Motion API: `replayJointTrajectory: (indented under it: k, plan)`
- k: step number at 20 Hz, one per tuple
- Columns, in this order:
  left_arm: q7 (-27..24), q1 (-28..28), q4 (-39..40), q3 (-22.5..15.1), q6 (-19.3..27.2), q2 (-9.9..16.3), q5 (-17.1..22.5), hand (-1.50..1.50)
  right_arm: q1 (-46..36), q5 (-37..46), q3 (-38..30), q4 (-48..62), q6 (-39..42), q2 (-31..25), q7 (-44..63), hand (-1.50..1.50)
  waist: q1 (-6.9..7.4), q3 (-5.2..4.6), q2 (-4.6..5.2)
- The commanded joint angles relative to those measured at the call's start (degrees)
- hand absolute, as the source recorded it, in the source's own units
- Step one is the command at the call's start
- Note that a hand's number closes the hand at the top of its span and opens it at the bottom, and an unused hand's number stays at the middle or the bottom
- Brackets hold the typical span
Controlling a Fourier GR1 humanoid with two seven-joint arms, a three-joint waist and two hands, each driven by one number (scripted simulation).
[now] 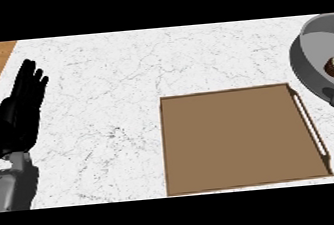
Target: Pick the cupcake from the tray and place it in the pot
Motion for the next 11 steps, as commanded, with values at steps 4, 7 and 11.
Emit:
replayJointTrajectory:
  k: [4, 7, 11]
  plan:
    - [0.81, 0.42, -0.53, -0.48, 0.68, -1.73, -1.11, 0.00, 6.01, -2.90, 0.28, 1.15, 6.87, -3.19, -2.68, -1.50, -0.32, -0.06, -0.21]
    - [0.89, 5.71, -6.99, -1.91, 0.50, -1.76, -2.48, 0.00, 6.67, -3.18, 0.94, 1.24, 8.23, -5.22, -1.77, -1.50, 0.03, -0.05, -0.33]
    - [2.77, 4.25, -5.94, -0.07, -0.06, -1.54, -1.57, 0.00, 9.63, -5.96, 1.60, -0.86, 8.79, -1.96, -3.57, -1.50, -0.64, -0.14, -0.51]
